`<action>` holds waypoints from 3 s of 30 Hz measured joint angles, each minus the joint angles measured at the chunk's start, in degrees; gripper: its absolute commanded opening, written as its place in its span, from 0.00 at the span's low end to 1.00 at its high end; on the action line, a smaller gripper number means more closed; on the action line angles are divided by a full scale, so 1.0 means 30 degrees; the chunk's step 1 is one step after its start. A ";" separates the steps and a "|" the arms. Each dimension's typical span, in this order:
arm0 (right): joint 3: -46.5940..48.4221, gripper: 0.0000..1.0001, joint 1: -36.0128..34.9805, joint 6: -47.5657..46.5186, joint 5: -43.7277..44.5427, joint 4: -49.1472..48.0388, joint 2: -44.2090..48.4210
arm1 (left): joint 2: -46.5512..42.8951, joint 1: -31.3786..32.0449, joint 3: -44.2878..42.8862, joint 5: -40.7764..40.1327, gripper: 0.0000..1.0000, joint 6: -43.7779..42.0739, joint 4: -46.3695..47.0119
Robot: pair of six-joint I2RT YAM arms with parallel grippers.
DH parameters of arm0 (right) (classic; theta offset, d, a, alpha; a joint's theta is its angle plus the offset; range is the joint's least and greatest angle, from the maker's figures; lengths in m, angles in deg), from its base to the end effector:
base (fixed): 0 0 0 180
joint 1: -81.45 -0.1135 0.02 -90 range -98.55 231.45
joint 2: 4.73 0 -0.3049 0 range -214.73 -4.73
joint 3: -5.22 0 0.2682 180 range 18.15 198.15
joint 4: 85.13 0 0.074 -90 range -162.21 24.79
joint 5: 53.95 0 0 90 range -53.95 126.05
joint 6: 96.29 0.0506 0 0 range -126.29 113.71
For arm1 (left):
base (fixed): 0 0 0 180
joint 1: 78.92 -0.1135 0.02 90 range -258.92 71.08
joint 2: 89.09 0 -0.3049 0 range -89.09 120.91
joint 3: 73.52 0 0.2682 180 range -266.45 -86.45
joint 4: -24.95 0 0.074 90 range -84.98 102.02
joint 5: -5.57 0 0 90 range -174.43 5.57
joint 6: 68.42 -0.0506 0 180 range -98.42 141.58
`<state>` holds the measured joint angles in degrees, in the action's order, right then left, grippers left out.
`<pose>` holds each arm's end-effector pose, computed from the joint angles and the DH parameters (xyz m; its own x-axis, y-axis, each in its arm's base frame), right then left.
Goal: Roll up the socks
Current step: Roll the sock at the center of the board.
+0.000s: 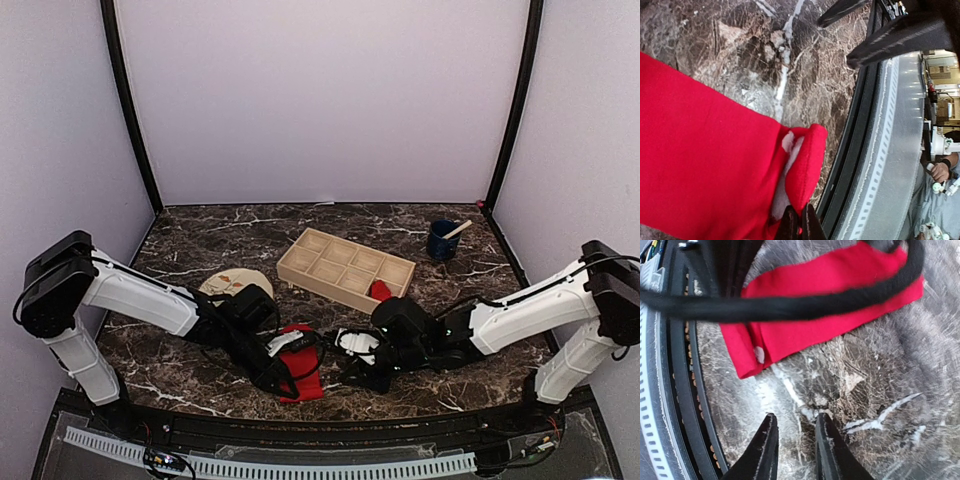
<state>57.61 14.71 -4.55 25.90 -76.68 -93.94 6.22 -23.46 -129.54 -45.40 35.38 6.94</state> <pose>0.1172 0.2953 0.1697 -0.3094 -0.6440 -0.6996 -0.9444 0.2945 0.1465 0.1535 -0.2792 0.1519 -0.6620 0.6350 -0.3982 0.6949 0.3209 -0.6435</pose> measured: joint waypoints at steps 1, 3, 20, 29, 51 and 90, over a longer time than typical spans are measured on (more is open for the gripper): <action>-0.0226 0.27 -0.0262 -0.0197 0.0364 -0.0124 0.0393 | 0.0087 -0.0102 0.0000 0.0364 0.00 0.0036 0.0007; -0.0415 0.30 -0.0750 -0.0510 0.0947 -0.0364 0.0911 | 0.0357 -0.0240 0.0000 0.0998 0.00 0.0058 0.0000; 0.1763 0.36 -0.4605 -0.3665 0.3548 -0.0408 -0.1399 | 0.1734 -0.0452 -0.0561 0.2594 0.00 -0.0321 -0.1042; 0.2841 0.34 -0.5260 -0.4962 0.4430 0.0517 -0.2973 | 0.2368 -0.0656 -0.1035 0.3155 0.00 -0.0823 -0.1639; 0.3883 0.16 -0.5370 -0.7395 0.6113 0.0816 -0.4656 | 0.3024 -0.0984 -0.1515 0.4175 0.00 -0.1625 -0.2652; 0.6419 0.00 -0.0255 -0.2426 -0.4736 0.4801 -0.5690 | -0.4087 -0.2280 0.2790 -0.2637 0.50 0.2055 0.1523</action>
<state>76.87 13.94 -11.83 11.69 -62.27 -111.01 -6.04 -30.30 -121.17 -53.31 41.55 11.51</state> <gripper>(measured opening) 0.037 0.496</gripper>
